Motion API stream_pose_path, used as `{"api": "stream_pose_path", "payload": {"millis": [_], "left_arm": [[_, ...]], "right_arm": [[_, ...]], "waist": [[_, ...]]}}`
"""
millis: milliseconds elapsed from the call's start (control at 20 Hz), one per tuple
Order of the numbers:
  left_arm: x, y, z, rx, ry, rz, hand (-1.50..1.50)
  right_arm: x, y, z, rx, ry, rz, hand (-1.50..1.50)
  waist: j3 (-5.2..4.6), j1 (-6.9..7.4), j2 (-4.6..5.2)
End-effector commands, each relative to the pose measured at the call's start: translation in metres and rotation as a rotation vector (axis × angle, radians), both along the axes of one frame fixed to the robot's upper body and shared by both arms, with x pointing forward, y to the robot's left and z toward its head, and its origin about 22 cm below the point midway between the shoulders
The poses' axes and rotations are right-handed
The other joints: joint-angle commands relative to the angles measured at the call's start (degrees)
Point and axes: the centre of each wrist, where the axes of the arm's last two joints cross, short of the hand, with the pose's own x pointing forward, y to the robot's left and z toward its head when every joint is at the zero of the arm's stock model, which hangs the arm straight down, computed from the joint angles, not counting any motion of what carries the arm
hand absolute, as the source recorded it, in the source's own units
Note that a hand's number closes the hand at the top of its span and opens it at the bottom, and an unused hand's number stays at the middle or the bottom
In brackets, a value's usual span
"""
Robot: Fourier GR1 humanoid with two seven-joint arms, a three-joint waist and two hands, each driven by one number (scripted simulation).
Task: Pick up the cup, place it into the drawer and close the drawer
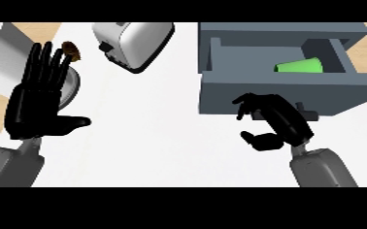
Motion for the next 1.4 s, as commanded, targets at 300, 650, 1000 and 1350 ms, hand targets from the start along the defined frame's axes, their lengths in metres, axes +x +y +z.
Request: {"api": "stream_pose_path", "payload": {"millis": [300,650,1000,1350], "left_arm": [[-0.024,0.046,-0.025,-0.025,-0.010,0.005,-1.50],[-0.026,0.045,-0.026,-0.011,-0.011,-0.009,-1.50],[-0.022,0.051,-0.022,-0.031,-0.011,-0.045,-1.50],[-0.012,0.052,-0.019,-0.028,-0.014,-0.059,-1.50]], "right_arm": [[0.050,-0.018,-0.046,-0.104,0.066,-0.021,-1.50],[0.110,-0.014,-0.025,-0.049,0.114,-0.016,-1.50],[0.127,-0.032,-0.030,-0.060,0.145,-0.031,-1.50],[0.144,-0.053,-0.001,-0.057,0.136,-0.064,-1.50]], "waist": [[0.00,-0.22,0.14],[0.03,0.49,0.37],[0.10,1.92,0.99],[0.14,3.27,1.81]]}}
